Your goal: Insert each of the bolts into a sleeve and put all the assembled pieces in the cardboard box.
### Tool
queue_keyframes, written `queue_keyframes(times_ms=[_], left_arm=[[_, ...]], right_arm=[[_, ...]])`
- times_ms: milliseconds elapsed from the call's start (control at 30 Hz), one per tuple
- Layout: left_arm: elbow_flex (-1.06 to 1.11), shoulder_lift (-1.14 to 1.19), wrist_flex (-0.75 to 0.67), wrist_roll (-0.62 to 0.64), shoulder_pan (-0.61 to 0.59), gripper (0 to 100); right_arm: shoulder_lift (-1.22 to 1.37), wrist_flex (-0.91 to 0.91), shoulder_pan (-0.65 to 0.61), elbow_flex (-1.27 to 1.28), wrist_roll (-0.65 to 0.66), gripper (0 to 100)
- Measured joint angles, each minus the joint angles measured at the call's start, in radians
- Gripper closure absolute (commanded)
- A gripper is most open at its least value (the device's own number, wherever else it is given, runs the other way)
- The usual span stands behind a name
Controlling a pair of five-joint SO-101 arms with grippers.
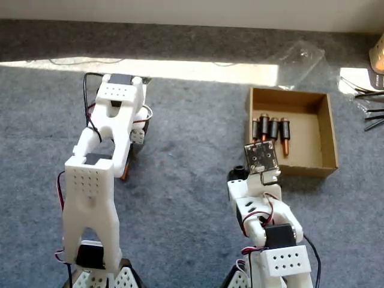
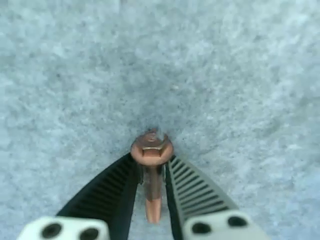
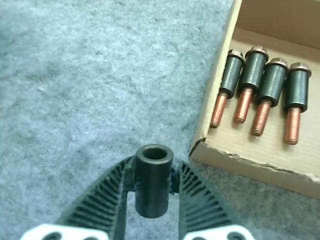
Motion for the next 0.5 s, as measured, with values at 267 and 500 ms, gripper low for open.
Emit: queue_keyframes(times_ms=[267,500], left_arm=[[-0.017,0.002,0.000,-0.048,0.015,100],[-0.017,0.002,-0.034,-0.104,0.020,100]], right_arm=[[0.000,0.000,0.000,0.000,0.000,99.5],[0.000,0.000,0.000,0.000,0.000,99.5]])
